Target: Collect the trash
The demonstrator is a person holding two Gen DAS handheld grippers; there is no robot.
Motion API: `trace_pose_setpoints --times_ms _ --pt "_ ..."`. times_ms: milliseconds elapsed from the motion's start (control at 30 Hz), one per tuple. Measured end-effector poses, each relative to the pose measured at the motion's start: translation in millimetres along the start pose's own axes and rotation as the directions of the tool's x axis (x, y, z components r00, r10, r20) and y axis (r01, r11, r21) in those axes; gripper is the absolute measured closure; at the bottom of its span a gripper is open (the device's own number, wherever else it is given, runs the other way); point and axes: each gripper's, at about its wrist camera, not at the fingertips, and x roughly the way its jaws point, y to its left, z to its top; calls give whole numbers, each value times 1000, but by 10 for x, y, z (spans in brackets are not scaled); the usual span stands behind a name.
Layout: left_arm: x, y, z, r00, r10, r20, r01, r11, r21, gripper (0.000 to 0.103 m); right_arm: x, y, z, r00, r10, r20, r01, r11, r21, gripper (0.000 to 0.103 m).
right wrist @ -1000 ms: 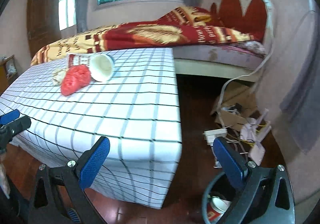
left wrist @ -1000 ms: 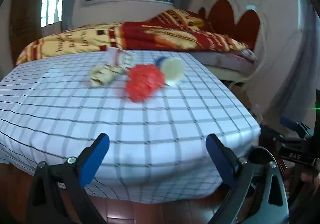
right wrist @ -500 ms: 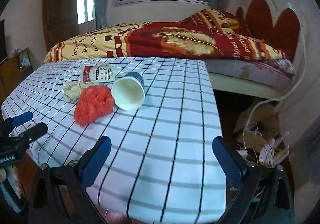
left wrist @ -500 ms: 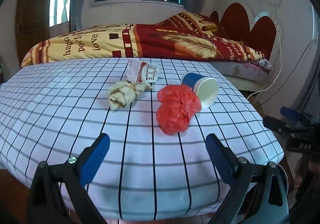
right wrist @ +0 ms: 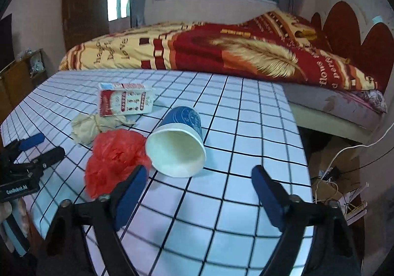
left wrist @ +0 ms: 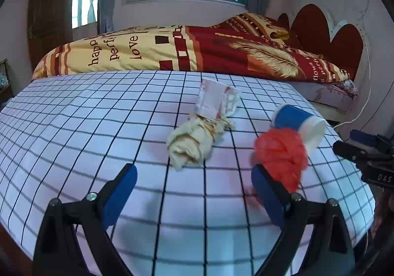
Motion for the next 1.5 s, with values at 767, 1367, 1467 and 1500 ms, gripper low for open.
trace_pose_setpoints --times_ms 767,1367,1467,1500 --pt "405 39 105 982 -75 -171 79 997 17 81 374 -45 88 995 80 -61 -77 996 48 100" --pt "-402 85 -241 996 -20 -90 19 1000 -16 81 -422 -326 -368 1000 13 -4 -13 995 97 100" --pt "-516 -17 -268 997 -33 -71 33 999 -4 81 -590 -367 -479 1000 1 8 -2 994 107 100" --pt "-548 -47 -281 997 -36 -64 36 999 -1 81 -640 -377 -511 1000 -3 11 2 994 109 100"
